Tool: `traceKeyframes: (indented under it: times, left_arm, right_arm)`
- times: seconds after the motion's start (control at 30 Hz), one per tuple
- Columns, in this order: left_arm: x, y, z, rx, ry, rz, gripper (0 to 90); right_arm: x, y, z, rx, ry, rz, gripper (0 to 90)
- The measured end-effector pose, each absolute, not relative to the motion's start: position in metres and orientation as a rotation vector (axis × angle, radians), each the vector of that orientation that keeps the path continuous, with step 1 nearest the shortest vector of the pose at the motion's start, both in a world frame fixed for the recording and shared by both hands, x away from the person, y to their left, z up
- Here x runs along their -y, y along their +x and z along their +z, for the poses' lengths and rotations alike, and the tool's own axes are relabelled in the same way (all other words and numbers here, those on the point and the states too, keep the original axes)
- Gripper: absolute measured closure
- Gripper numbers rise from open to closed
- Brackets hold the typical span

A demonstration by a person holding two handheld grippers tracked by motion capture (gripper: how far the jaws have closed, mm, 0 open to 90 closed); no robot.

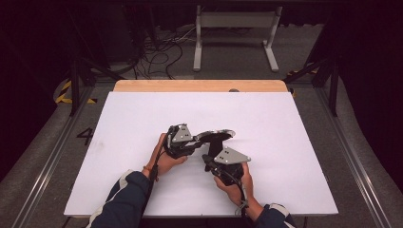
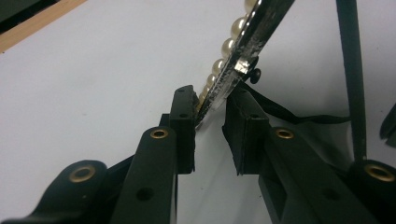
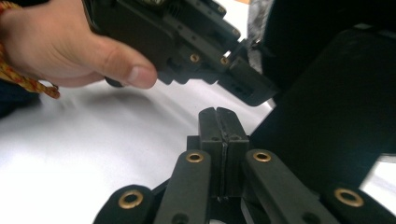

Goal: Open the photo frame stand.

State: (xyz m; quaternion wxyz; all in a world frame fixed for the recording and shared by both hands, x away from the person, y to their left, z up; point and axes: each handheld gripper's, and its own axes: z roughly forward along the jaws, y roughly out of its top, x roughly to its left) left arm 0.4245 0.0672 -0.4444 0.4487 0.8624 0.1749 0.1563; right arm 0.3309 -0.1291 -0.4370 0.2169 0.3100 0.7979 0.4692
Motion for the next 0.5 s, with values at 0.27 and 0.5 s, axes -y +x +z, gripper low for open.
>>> traceKeyframes:
  times: [0.27, 0.5]
  left_arm:
    - [-0.070, 0.422, -0.444, -0.401, 2.147, 0.421, 77.5]
    - [-0.070, 0.417, -0.443, -0.386, 2.161, 0.447, 79.3]
  right_arm:
    - [0.111, 0.329, -0.452, -2.240, 0.815, 1.183, 90.0]
    - [0.112, 0.331, -0.456, -2.238, 0.857, 1.142, 90.0]
